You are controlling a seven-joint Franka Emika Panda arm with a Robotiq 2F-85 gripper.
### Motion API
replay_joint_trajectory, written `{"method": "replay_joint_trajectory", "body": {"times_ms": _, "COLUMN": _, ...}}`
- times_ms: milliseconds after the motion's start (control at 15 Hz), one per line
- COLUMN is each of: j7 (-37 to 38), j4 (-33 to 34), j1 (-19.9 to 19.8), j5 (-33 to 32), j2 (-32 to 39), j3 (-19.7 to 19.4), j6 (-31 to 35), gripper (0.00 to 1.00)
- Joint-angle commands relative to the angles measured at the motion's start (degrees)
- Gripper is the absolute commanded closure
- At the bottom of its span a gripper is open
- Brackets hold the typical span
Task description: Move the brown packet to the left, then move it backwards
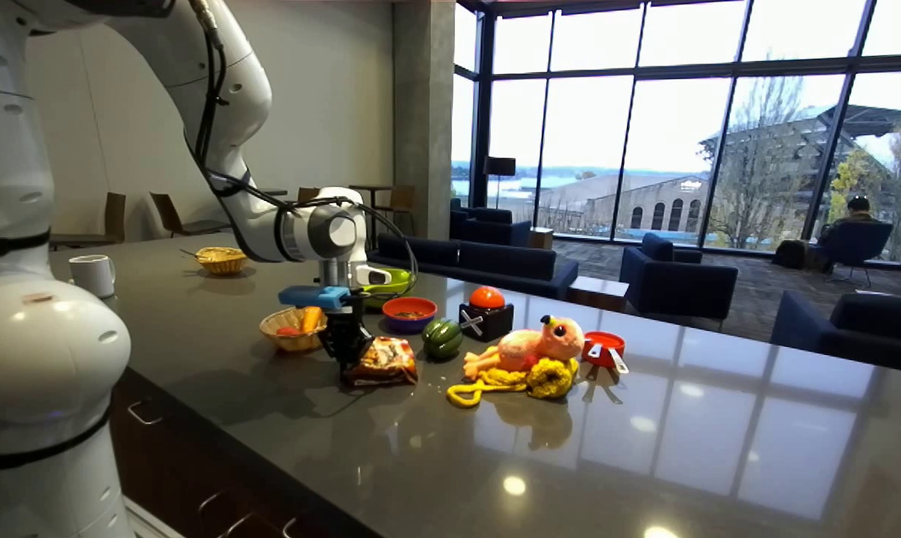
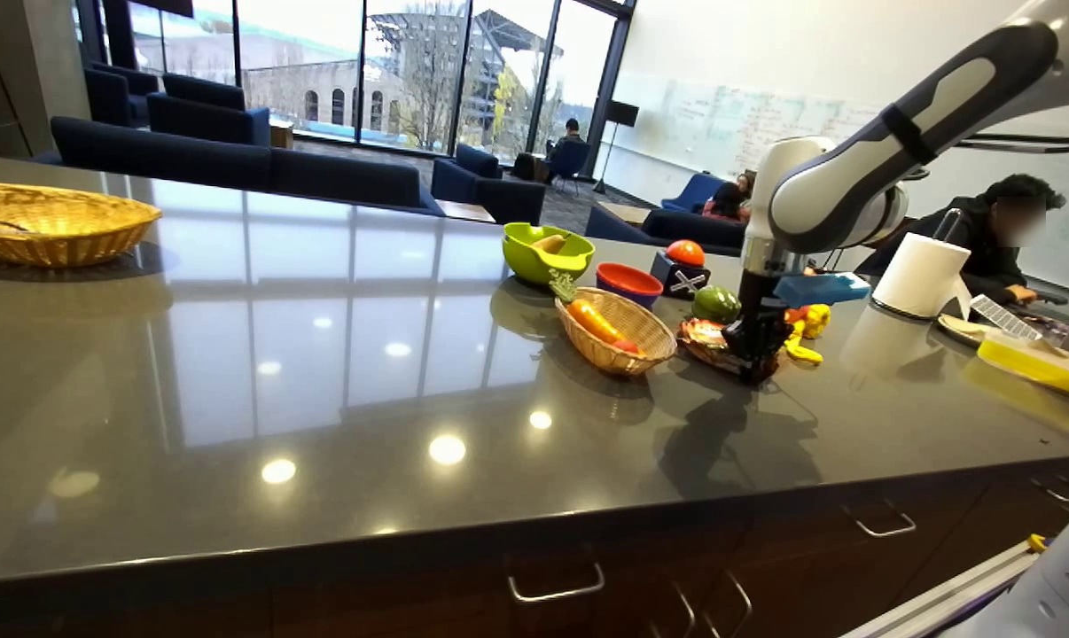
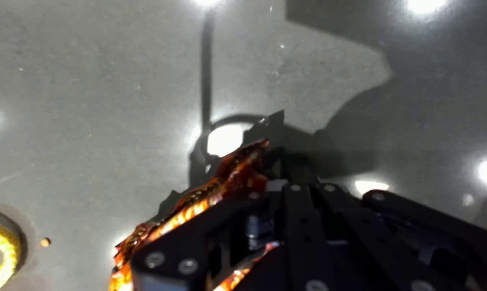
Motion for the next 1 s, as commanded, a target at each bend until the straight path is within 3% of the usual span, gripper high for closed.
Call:
{"method": "replay_joint_trajectory", "body": {"times_ms": 0, "j7": 2.4, "j4": -0.2, "j1": -0.5, "j5": -1.8, "j2": -1.3, "j3": -0.2, "j6": 2.5, "gripper": 1.00}}
{"method": "replay_joint_trajectory", "body": {"times_ms": 400, "j7": 5.7, "j4": 0.2, "j1": -0.5, "j5": -4.7, "j2": -1.6, "j3": -0.3, "j6": 3.8, "gripper": 1.00}}
{"method": "replay_joint_trajectory", "body": {"times_ms": 600, "j7": -2.0, "j4": -3.4, "j1": 0.5, "j5": 3.0, "j2": -7.3, "j3": 0.4, "j6": -1.2, "gripper": 1.00}}
{"method": "replay_joint_trajectory", "body": {"times_ms": 933, "j7": -6.4, "j4": -10.5, "j1": 2.3, "j5": 8.5, "j2": -21.5, "j3": 1.5, "j6": -8.2, "gripper": 1.00}}
